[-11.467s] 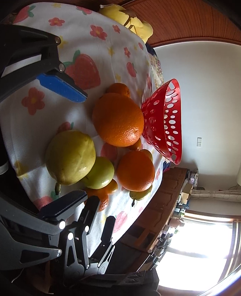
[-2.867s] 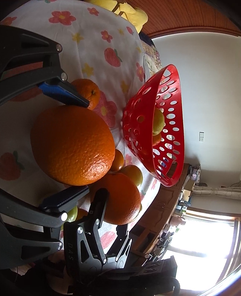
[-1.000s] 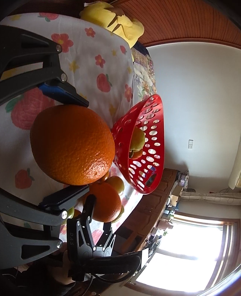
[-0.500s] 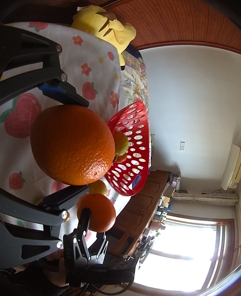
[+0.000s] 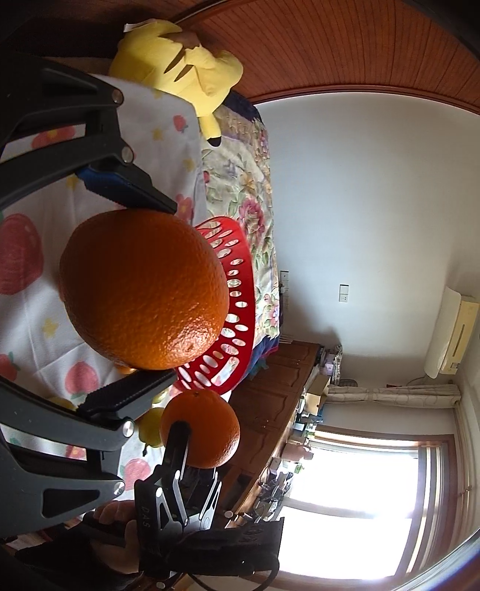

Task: Organize fruits
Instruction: 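Carry both oranges over the red basket and open the right tool inside it, then lower the orange in the left tool into the basket and open it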

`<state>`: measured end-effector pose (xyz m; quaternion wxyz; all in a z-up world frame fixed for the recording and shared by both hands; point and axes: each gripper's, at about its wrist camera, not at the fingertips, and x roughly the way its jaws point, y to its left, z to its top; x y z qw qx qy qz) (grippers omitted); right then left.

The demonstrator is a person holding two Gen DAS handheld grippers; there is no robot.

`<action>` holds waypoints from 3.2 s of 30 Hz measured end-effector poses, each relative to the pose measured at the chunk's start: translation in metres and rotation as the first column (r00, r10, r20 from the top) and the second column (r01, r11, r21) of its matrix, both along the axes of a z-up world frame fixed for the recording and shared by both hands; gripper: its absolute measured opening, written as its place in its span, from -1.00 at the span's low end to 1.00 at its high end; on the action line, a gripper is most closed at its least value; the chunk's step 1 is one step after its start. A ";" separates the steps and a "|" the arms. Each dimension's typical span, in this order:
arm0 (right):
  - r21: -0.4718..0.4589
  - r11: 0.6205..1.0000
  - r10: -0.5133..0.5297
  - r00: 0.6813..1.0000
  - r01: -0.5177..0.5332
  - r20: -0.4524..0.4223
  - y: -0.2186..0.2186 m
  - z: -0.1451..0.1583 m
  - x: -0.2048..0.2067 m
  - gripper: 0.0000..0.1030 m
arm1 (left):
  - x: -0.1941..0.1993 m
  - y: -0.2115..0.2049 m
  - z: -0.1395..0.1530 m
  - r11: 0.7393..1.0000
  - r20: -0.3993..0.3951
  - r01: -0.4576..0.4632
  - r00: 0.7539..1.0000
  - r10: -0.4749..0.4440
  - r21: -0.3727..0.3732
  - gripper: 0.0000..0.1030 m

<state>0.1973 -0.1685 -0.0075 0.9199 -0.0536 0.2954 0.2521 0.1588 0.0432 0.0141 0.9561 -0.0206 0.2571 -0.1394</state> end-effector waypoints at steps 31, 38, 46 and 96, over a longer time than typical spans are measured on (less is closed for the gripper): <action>-0.229 0.968 0.080 0.992 -0.101 -0.102 0.061 -0.037 0.085 0.65 | 0.049 0.000 0.002 0.999 -0.004 0.025 1.000 -0.025 0.024 0.57; -0.242 0.964 0.081 0.988 -0.112 -0.134 0.063 -0.047 0.092 0.66 | 0.068 -0.011 0.003 0.998 0.000 0.054 0.999 -0.054 0.045 0.57; -0.199 0.976 0.078 0.994 -0.091 -0.072 0.057 -0.034 0.089 0.66 | 0.089 -0.015 -0.007 0.998 -0.029 0.042 0.999 -0.041 0.054 0.57; -0.064 0.998 -0.024 0.999 0.021 -0.041 -0.007 -0.022 0.056 0.71 | 0.124 -0.043 -0.024 0.992 -0.084 -0.029 0.996 0.040 0.126 0.60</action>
